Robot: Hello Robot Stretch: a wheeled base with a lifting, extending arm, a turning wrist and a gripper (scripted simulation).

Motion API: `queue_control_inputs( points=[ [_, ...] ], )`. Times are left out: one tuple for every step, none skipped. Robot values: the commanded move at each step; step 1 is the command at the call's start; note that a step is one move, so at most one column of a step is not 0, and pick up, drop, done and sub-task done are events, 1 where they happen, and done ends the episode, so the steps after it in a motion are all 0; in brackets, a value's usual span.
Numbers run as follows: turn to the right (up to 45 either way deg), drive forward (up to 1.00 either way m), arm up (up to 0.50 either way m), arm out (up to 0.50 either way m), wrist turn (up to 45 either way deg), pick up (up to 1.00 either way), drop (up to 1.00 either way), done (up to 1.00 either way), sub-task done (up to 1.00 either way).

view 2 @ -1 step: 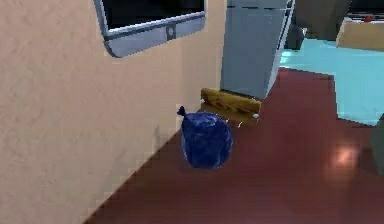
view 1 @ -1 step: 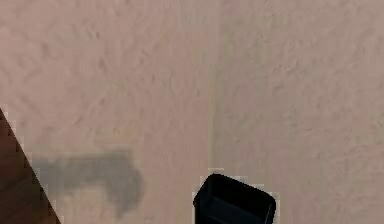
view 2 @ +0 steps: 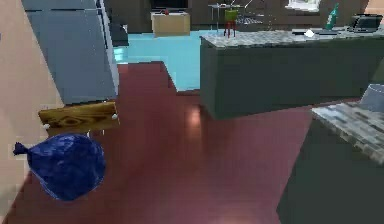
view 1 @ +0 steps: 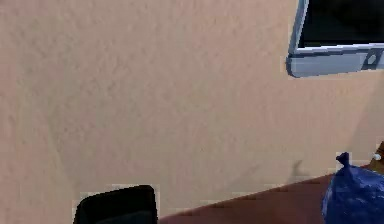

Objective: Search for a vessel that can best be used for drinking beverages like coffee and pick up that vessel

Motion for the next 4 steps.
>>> queue_control_inputs(
  points=[
    [45.0,0.0,0.0,0.0,0.0,0.0,0.0,0.0,0.0],
    [27.0,0.0,0.0,0.0,0.0,0.0,0.0,0.0,0.0],
    [3.0,0.0,0.0,0.0,0.0,0.0,0.0,0.0,0.0],
    [0.0,0.05,0.0,0.0,0.0,0.0,0.0,0.0,0.0]
  ],
)
